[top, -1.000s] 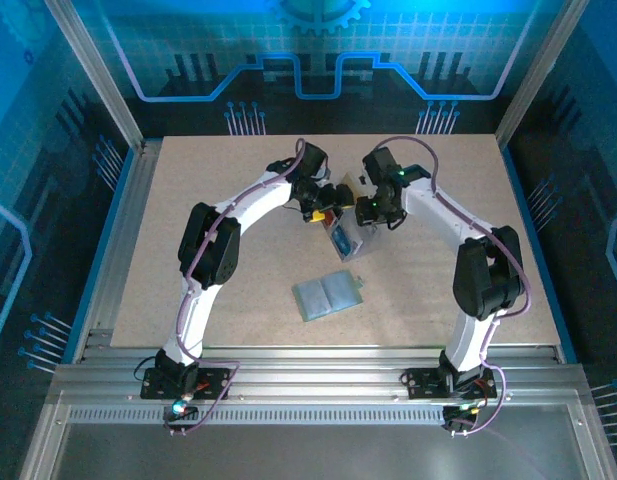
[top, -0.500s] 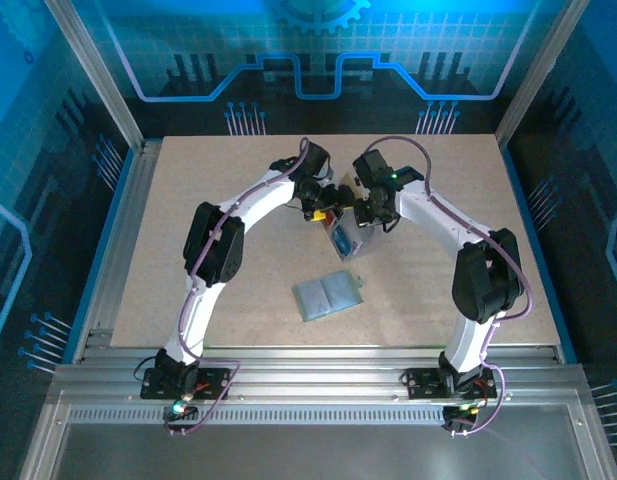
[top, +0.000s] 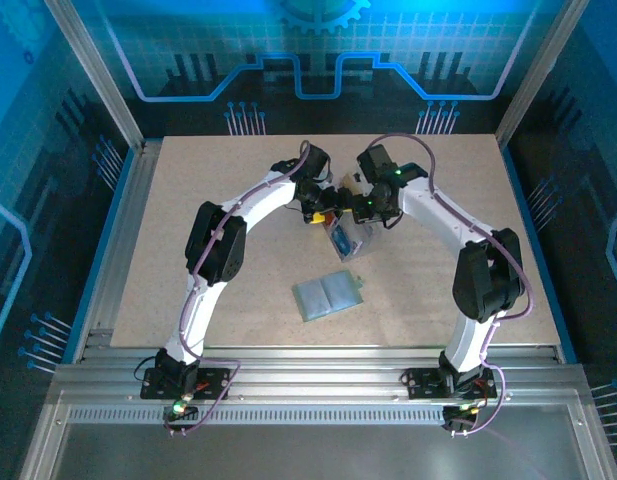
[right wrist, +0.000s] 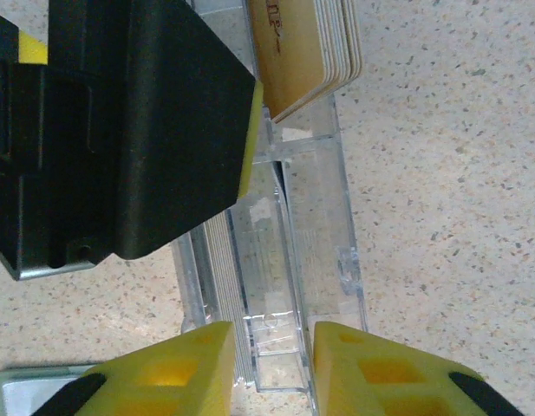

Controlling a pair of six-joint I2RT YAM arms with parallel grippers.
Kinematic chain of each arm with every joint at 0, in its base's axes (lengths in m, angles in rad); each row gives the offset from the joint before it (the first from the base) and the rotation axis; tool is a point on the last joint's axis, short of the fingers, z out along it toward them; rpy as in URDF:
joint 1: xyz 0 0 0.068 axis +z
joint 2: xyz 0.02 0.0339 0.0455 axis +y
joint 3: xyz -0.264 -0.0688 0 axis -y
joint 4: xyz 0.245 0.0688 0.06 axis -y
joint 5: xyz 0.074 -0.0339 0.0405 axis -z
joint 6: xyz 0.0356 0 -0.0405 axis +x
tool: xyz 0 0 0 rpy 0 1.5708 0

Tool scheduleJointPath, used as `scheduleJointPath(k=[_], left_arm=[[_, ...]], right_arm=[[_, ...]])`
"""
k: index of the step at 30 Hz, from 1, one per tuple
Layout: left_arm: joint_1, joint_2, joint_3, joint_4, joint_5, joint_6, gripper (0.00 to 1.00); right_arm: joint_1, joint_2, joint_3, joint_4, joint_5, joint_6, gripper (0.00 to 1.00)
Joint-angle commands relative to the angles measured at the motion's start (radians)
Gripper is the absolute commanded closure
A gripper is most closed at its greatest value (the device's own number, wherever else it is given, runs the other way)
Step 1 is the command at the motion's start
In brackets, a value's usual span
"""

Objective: Put the credit cards into the card holder

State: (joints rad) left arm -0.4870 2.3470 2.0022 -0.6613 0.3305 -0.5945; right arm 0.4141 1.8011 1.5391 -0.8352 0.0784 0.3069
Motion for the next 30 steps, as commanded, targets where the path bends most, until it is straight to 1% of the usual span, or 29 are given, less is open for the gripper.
scheduleJointPath(k=[1,10,13,18,22,27,30], left_arm=[[-0.002,0.000,0.025,-0.026,0.008,0.013,0.11],[-0.001,0.003,0.027,-0.023,0.015,0.011,0.11],[-0.002,0.005,0.026,-0.023,0.013,0.012,0.12],[-0.002,0.005,0.021,-0.021,0.013,0.010,0.12],[-0.002,0.007,0.021,-0.021,0.013,0.008,0.12],[-0.002,0.005,0.019,-0.022,0.015,0.009,0.12],[-0.002,0.005,0.018,-0.022,0.014,0.009,0.13]], right_arm=[[-0.030,0.026,0.018,0.018,-0.115,-0.002,0.70],[-0.056,0.064,0.012,0.030,-0.210,0.001,0.67],[-0.070,0.065,0.010,0.040,-0.251,0.007,0.67],[-0.092,0.039,0.000,0.059,-0.306,0.017,0.69],[-0.094,0.030,0.004,0.054,-0.298,0.012,0.71],[-0.090,0.039,0.015,0.029,-0.234,0.006,0.74],[-0.082,0.045,0.024,0.021,-0.218,-0.001,0.77]])
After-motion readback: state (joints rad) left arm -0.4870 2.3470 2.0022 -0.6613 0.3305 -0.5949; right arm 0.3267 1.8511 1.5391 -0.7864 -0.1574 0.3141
